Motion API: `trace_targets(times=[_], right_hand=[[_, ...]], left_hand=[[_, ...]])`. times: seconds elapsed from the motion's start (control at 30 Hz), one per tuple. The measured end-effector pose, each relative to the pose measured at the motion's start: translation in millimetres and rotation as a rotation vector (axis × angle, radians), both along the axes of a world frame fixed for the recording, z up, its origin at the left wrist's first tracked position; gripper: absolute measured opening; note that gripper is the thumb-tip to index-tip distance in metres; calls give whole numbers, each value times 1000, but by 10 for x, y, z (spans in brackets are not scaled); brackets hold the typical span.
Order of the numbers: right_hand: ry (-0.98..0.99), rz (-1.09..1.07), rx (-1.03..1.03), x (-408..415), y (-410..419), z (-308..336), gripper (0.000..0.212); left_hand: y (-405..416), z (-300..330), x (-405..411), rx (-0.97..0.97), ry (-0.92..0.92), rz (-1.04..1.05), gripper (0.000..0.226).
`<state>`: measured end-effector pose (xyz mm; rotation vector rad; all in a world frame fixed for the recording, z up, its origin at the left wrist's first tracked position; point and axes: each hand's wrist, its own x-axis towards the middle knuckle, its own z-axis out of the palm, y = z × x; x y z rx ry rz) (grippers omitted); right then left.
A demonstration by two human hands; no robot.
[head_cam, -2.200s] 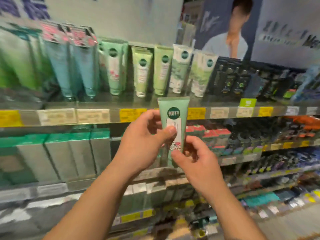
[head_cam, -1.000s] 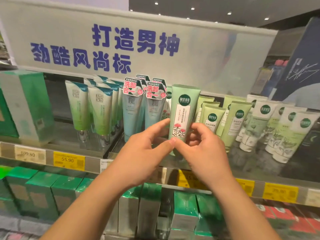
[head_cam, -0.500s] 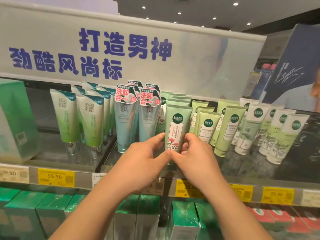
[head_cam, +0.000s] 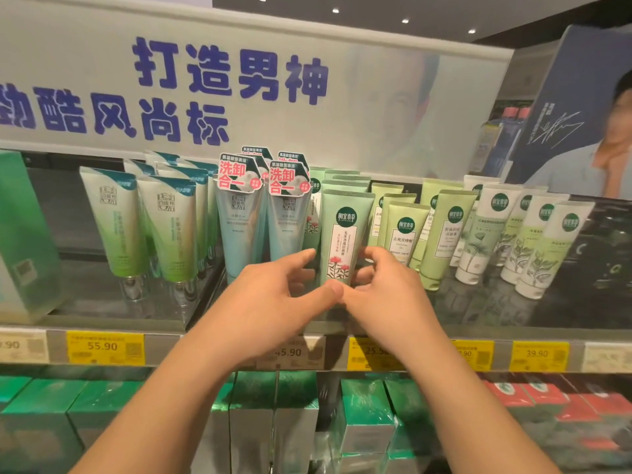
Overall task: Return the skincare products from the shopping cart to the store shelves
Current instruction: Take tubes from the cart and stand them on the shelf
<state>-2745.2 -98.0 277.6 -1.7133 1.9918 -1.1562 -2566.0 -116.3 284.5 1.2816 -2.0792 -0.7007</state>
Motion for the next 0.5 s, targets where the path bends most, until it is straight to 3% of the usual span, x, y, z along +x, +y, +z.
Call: trace_targets(times=[0.07, 0.13, 0.33, 0.5], right_hand=[[-21, -34, -49, 1, 46, -1, 71], [-62, -64, -108, 2, 93, -22, 69], [-438, -76, -348, 85, 307, -173, 32], [-562, -96, -549, 289, 501, -274, 14]], left_hand=[[21, 8, 45, -11, 29, -21, 95], [56, 8, 102, -30, 86, -31, 97], [208, -5, 282, -77, 337, -61, 83], [356, -66, 352, -56, 548, -106, 65]])
